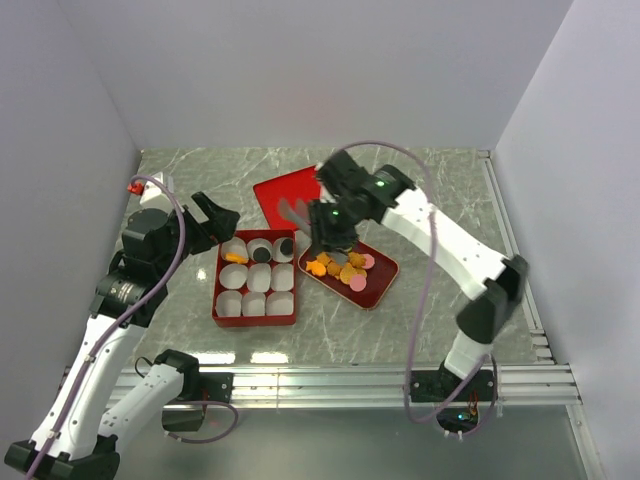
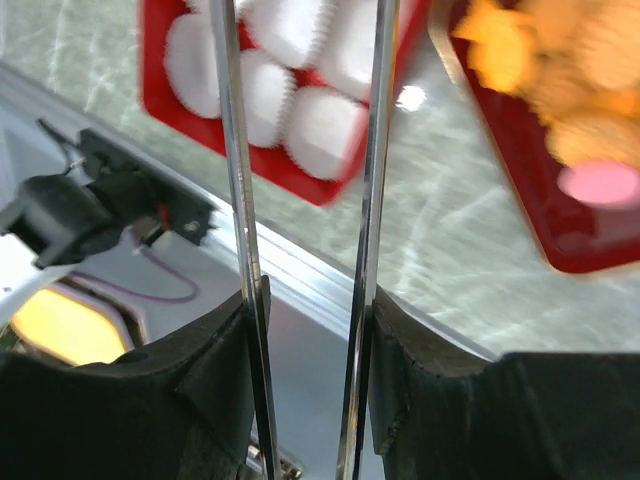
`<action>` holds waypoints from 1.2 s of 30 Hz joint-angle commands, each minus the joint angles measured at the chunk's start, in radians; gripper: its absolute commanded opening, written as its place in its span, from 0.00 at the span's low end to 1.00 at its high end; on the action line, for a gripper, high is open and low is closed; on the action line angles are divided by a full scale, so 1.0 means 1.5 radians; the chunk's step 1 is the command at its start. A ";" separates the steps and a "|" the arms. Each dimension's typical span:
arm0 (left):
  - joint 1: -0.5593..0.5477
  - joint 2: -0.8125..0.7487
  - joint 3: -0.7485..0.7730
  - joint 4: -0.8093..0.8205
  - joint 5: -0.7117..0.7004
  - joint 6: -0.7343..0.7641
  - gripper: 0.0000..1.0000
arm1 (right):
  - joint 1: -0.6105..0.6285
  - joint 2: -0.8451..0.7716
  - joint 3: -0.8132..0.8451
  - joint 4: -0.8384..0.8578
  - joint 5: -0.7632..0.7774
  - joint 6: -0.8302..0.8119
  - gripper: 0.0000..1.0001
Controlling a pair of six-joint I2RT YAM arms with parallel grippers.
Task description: Pack the cookies
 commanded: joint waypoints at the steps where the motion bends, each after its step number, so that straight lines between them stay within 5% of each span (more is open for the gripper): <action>1: -0.001 0.010 0.025 0.017 0.006 0.002 0.99 | -0.029 -0.088 -0.104 0.004 0.045 -0.008 0.47; 12: -0.002 0.024 0.007 0.046 0.064 0.005 0.99 | -0.129 -0.280 -0.376 -0.002 0.065 -0.003 0.47; 36: -0.002 0.027 -0.006 0.059 0.085 0.001 0.99 | -0.141 -0.234 -0.455 0.030 0.049 -0.002 0.48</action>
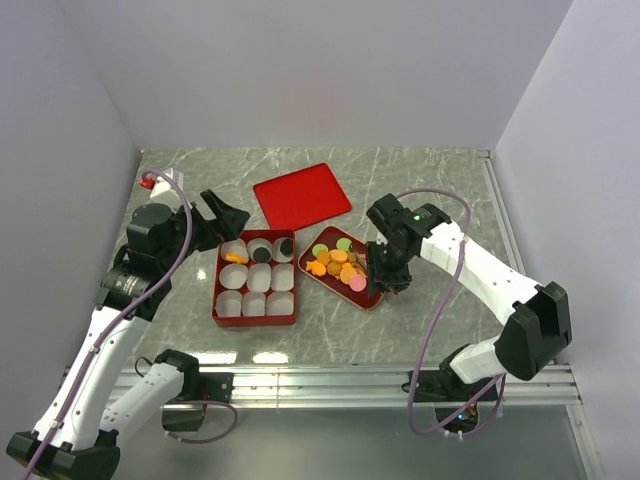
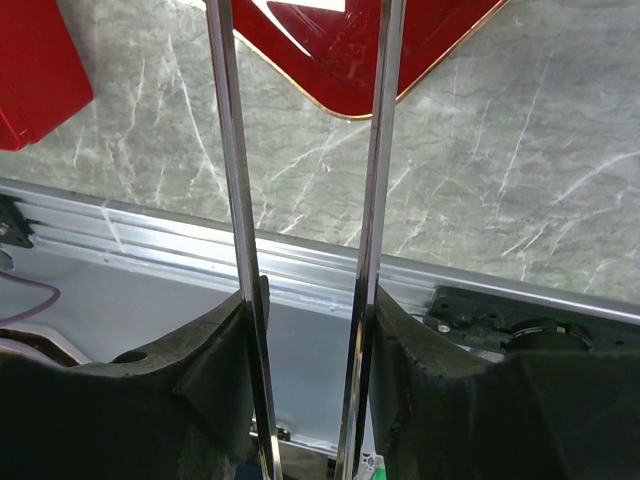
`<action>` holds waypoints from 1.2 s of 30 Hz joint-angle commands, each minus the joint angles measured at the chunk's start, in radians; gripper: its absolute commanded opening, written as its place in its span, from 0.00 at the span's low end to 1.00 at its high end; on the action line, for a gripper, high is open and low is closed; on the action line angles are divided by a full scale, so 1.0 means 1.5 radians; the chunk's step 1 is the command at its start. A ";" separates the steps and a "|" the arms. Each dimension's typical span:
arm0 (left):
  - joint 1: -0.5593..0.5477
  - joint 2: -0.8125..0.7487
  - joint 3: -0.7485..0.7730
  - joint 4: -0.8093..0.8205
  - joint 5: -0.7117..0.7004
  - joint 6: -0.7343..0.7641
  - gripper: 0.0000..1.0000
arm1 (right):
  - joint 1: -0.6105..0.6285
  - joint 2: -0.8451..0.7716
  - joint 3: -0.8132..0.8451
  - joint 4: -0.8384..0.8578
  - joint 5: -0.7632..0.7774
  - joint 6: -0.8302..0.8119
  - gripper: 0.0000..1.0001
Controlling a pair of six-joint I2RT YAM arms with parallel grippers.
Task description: Pack the cookies
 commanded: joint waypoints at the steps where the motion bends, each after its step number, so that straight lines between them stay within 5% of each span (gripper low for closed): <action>1: -0.002 -0.002 -0.006 0.027 0.006 0.001 0.99 | -0.003 0.009 -0.005 0.018 0.007 -0.003 0.49; 12: -0.002 -0.003 -0.012 0.025 -0.004 0.008 1.00 | -0.004 0.024 -0.013 0.021 -0.006 -0.005 0.49; 21: -0.002 -0.001 -0.013 0.028 -0.007 0.009 0.99 | -0.004 0.025 -0.002 0.024 -0.042 -0.002 0.31; 36: -0.002 0.000 -0.011 0.027 -0.011 0.011 0.99 | -0.003 0.038 0.081 -0.033 0.021 -0.009 0.26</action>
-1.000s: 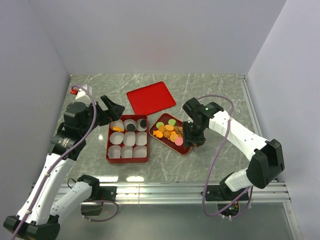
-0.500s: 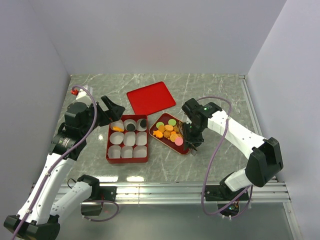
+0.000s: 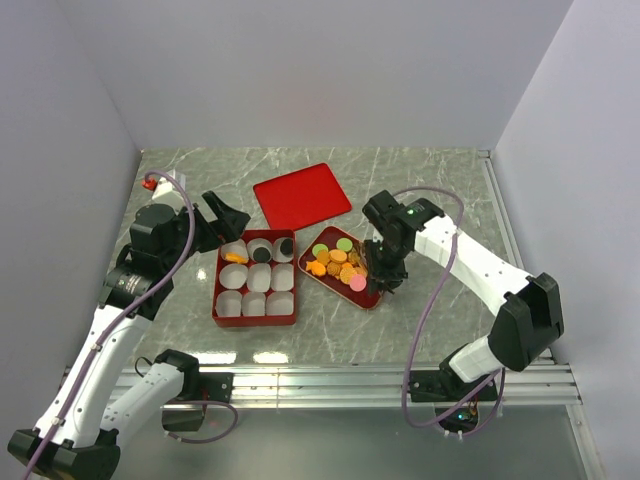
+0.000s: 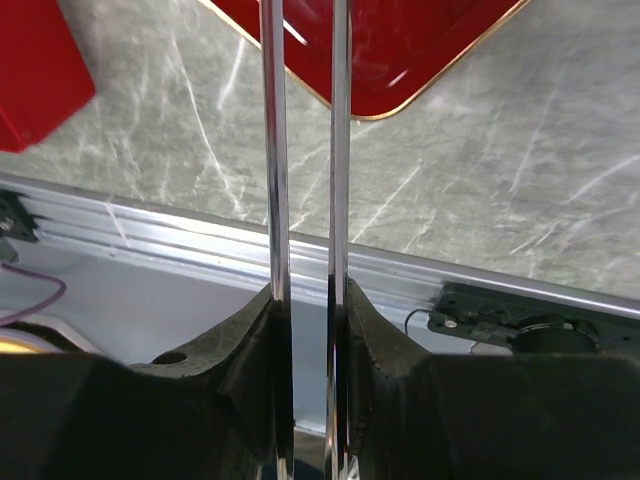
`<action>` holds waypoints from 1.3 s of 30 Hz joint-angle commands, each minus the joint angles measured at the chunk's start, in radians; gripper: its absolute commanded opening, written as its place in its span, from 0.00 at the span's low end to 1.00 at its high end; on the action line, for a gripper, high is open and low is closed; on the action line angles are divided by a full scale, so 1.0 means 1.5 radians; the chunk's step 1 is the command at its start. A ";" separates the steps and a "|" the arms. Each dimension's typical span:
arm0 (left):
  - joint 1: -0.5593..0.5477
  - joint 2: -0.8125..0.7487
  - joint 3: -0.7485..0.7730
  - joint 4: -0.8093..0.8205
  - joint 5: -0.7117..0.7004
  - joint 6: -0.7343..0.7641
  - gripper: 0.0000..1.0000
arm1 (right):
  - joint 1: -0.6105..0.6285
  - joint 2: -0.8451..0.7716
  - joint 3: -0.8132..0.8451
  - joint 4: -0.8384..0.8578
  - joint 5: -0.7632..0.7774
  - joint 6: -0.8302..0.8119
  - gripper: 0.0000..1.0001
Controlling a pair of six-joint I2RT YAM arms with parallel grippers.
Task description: Pack the cookies
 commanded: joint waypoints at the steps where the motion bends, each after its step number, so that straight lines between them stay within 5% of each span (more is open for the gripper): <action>1: -0.002 -0.003 0.001 0.026 -0.005 0.010 0.99 | -0.005 0.004 0.075 -0.038 0.041 -0.007 0.26; 11: -0.002 -0.005 0.005 0.023 -0.019 0.004 0.99 | 0.019 0.042 0.235 -0.039 -0.036 -0.026 0.23; 22: -0.002 -0.014 0.026 -0.018 -0.067 -0.002 1.00 | 0.173 0.228 0.483 -0.063 -0.099 -0.036 0.22; 39: -0.002 -0.025 0.020 -0.012 -0.044 0.007 0.99 | 0.280 0.415 0.592 -0.065 -0.144 -0.067 0.21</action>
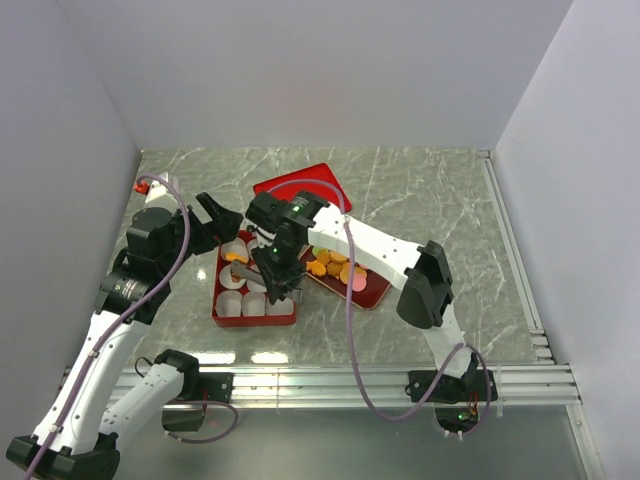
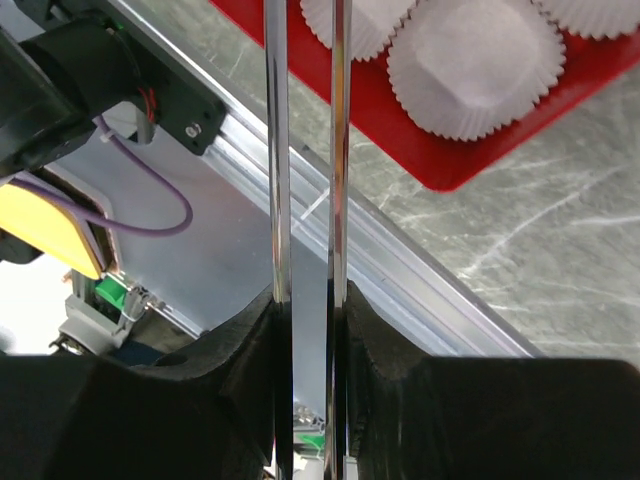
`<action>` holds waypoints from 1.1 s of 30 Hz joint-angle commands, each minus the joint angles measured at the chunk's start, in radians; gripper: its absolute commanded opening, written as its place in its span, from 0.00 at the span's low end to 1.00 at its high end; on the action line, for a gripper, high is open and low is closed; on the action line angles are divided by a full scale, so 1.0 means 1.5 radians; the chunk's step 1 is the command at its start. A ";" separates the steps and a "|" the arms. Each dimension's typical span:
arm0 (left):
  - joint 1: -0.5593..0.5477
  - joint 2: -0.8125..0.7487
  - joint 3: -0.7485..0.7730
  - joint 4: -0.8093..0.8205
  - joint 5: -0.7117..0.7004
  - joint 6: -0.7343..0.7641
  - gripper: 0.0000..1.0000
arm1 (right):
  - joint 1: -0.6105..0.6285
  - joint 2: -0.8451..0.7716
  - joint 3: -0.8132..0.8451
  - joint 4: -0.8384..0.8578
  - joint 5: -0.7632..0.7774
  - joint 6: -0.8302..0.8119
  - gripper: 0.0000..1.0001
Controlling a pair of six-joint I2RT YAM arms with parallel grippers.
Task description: Pack the cookies
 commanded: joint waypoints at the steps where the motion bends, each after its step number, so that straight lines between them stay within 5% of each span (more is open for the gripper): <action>1: -0.002 -0.006 0.020 0.010 0.010 0.007 0.99 | 0.005 0.023 0.061 -0.003 -0.008 -0.015 0.21; 19: -0.003 -0.010 0.017 0.010 0.010 0.009 0.99 | 0.006 0.088 0.072 0.022 0.011 -0.014 0.24; 33: -0.003 -0.003 0.017 0.013 0.020 0.009 1.00 | 0.006 0.100 0.073 0.032 0.019 -0.013 0.41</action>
